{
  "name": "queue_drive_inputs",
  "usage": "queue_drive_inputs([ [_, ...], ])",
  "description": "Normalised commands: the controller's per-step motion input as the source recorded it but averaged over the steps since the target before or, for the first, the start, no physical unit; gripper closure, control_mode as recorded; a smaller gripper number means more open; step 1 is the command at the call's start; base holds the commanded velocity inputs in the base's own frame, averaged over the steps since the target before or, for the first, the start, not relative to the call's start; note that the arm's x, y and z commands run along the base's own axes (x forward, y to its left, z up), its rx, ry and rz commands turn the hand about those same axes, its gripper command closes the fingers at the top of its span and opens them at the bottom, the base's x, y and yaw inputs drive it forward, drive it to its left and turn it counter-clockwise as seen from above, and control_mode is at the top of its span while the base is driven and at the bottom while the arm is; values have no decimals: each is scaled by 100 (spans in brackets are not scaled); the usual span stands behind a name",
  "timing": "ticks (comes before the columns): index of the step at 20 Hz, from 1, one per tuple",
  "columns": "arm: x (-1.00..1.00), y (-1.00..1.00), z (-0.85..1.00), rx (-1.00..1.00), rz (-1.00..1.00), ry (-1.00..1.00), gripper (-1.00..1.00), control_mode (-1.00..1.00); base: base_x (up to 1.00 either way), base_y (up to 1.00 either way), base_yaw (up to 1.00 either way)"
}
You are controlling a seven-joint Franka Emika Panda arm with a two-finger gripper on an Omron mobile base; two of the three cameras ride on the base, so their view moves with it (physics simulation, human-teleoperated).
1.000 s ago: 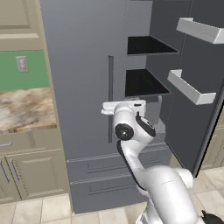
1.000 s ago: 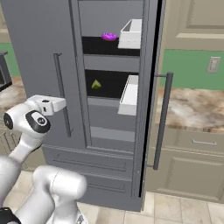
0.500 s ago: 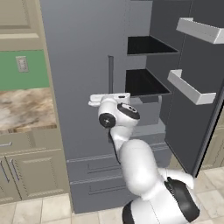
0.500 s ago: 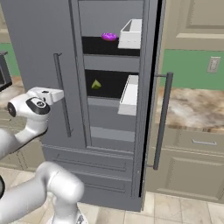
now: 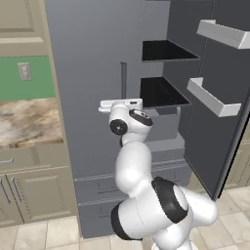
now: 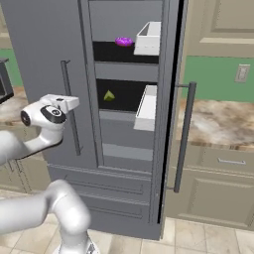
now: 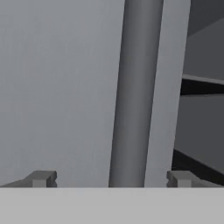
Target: Take the lemon wedge from the fridge and place it on the plate with fish on the dining counter.
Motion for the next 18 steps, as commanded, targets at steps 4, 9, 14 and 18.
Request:
queue_drive_inputs([
  [4, 61, 0, -3, 0, 0, 0, -100, -100, 0, 0, 0],
  [9, 64, -10, -3, 0, 0, 0, 100, -100, 0, 0, 0],
  [14, 14, -1, 0, 0, 0, 1, 100, -100, 0, 0, 0],
  [18, -14, 43, 5, 0, 0, 0, 100, -100, 0, 0, 0],
])
